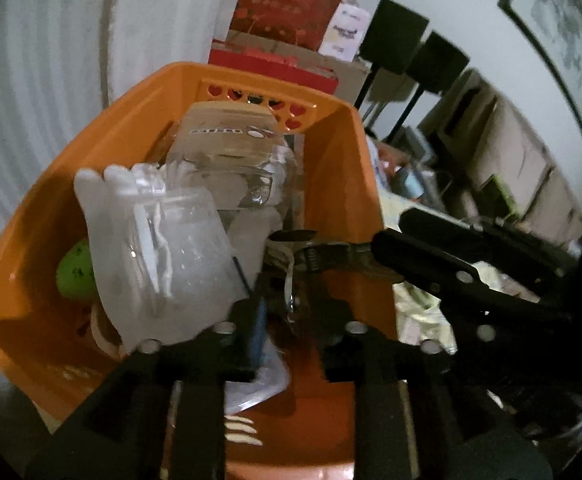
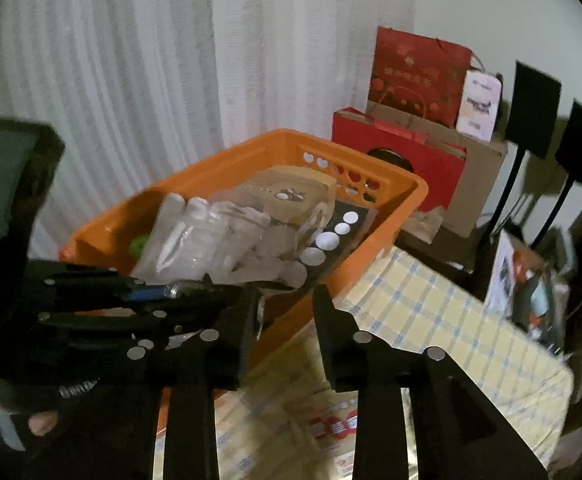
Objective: Organize objects
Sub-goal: 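Open the right gripper to drop the scissors into the basket, then withdraw both grippers and move the right gripper toward the brown pouch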
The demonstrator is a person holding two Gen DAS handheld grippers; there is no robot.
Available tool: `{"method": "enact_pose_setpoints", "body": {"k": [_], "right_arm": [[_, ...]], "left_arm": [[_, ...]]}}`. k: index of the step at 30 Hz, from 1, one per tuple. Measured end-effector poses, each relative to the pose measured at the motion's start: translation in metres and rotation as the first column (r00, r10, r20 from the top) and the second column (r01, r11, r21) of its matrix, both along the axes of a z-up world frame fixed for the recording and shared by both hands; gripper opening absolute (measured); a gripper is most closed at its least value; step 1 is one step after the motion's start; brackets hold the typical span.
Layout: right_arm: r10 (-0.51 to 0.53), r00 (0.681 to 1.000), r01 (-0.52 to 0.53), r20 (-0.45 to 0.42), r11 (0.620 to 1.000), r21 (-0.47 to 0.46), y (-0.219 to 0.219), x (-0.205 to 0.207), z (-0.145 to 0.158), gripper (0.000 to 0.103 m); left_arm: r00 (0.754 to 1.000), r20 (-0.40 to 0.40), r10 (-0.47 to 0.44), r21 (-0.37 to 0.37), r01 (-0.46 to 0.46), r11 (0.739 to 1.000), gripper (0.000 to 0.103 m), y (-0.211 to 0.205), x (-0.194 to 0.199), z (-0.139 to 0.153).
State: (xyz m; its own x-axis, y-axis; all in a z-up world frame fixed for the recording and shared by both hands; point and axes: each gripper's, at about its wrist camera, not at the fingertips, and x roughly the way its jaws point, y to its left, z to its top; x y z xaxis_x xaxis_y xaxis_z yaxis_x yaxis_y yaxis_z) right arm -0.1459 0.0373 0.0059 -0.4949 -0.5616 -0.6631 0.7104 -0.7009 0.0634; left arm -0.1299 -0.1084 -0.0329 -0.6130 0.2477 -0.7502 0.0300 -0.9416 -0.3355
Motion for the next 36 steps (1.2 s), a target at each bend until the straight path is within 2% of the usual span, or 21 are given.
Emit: {"method": "enact_pose_setpoints", "body": {"k": [2,3,5,9,11,14,20,31,33,35,36], "right_arm": [[-0.011,1.000,0.012,0.011,0.999,-0.036,0.011,0.002,0.006,0.036],[-0.016,1.000,0.017,0.015,0.999,-0.050,0.015,0.003,0.009,0.036],[-0.026,0.999,0.028,0.025,0.996,-0.084,0.026,0.006,0.015,0.036],[-0.053,0.998,0.055,0.018,0.991,-0.120,0.047,0.015,0.027,0.042],[-0.073,0.997,0.074,0.019,0.991,-0.111,0.056,0.018,0.029,0.043],[-0.104,0.995,0.104,0.014,0.991,-0.081,0.069,0.022,0.029,0.043],[-0.169,0.985,0.169,0.025,0.985,-0.023,0.093,0.023,0.015,0.046],[-0.255,0.966,0.254,0.033,0.967,0.027,0.137,0.031,-0.008,0.079],[-0.268,0.963,0.267,0.036,0.963,0.033,0.144,0.031,-0.012,0.081],[-0.284,0.958,0.282,0.041,0.958,0.046,0.149,0.032,-0.017,0.083],[-0.290,0.956,0.287,0.044,0.956,0.051,0.152,0.032,-0.019,0.084]], "left_arm": [[0.999,-0.021,0.030,0.013,-0.030,0.999,0.053,-0.006,0.007,0.006],[0.999,-0.035,0.035,0.029,-0.034,0.999,0.057,-0.009,0.010,0.009],[0.998,-0.043,0.046,0.053,-0.044,0.998,0.057,-0.014,0.014,0.014],[0.997,-0.058,0.050,0.067,-0.046,0.997,0.066,-0.017,0.019,0.024],[0.997,-0.061,0.042,0.058,-0.039,0.998,0.067,-0.013,0.022,0.027],[0.997,-0.069,0.020,0.039,-0.017,0.999,0.074,-0.005,0.028,0.032],[0.995,-0.087,-0.040,-0.001,0.040,0.999,0.077,0.021,0.042,0.040],[0.986,-0.032,-0.166,-0.014,0.166,0.986,0.078,0.074,0.058,0.025],[0.984,-0.031,-0.175,-0.029,0.174,0.984,0.090,0.083,0.061,0.022],[0.983,-0.042,-0.177,-0.036,0.175,0.984,0.098,0.088,0.065,0.022],[0.984,-0.046,-0.173,-0.045,0.171,0.984,0.099,0.089,0.066,0.023]]}}
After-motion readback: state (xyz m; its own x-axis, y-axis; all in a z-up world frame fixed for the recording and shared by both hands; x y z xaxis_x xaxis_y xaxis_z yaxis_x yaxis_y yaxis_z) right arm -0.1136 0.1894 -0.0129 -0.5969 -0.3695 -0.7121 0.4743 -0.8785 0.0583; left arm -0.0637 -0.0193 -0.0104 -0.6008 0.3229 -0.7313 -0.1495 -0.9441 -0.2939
